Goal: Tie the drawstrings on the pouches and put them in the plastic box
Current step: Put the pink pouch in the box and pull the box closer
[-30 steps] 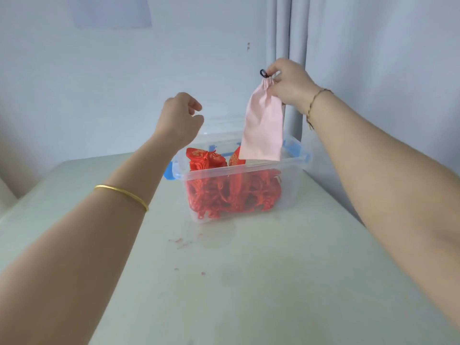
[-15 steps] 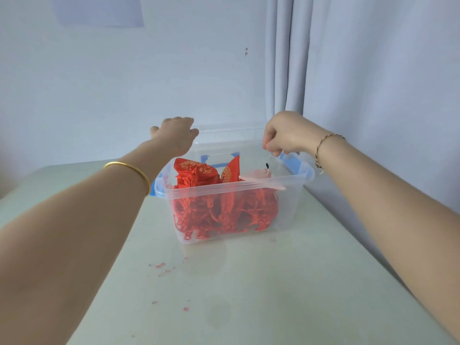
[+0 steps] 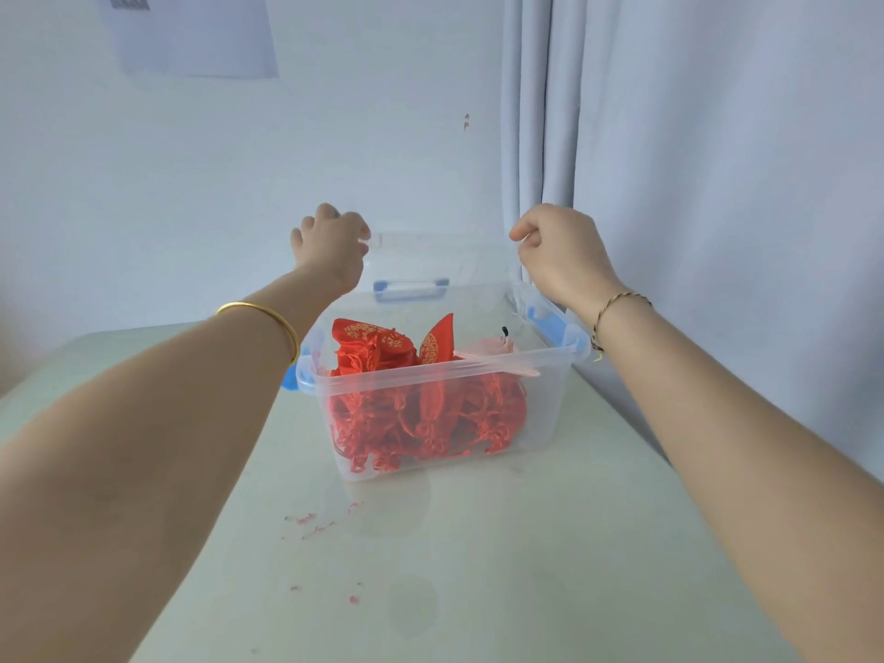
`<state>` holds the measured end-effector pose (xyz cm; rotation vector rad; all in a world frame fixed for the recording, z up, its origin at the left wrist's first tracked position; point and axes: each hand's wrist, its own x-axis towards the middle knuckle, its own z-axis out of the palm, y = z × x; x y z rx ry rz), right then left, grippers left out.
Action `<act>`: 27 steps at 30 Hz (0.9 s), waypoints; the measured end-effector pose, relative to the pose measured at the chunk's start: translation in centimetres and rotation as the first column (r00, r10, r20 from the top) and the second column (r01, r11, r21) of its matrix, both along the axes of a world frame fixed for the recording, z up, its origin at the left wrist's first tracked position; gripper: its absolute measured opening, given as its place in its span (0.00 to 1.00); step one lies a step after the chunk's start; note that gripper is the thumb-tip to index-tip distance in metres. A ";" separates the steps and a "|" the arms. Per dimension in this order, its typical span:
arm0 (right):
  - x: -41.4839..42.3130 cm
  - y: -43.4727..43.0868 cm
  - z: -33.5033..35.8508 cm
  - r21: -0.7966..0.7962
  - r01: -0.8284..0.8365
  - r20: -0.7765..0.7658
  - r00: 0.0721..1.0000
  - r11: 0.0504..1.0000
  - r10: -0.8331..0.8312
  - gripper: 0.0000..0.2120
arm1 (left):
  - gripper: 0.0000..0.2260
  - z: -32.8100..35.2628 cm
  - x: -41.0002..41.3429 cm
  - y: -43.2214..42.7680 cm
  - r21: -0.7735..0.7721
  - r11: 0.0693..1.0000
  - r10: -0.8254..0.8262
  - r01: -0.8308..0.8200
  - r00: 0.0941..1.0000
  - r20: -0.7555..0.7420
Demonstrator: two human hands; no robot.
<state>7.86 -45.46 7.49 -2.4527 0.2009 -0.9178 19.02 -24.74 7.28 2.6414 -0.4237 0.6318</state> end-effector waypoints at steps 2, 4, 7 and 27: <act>-0.6 0.2 0.2 0.032 0.025 0.069 0.997 0.999 -0.027 0.17 | 0.13 1.2 -1.0 0.3 -0.057 0.998 -0.028 0.034 0.995 0.094; -1.5 0.4 0.5 0.081 0.054 0.163 0.984 0.995 -0.067 0.18 | 0.13 2.0 -2.4 0.9 -0.037 0.997 -0.063 0.070 0.983 0.172; -3.0 0.4 0.7 0.199 0.106 0.265 0.951 0.974 -0.158 0.20 | 0.12 1.5 -5.2 1.8 0.033 0.992 -0.128 0.124 0.963 0.235; -3.7 -0.3 -5.0 -0.020 0.128 -0.304 0.944 0.992 -0.128 0.08 | 0.16 -3.4 -9.8 5.1 -0.027 1.000 -0.016 0.012 0.985 -0.170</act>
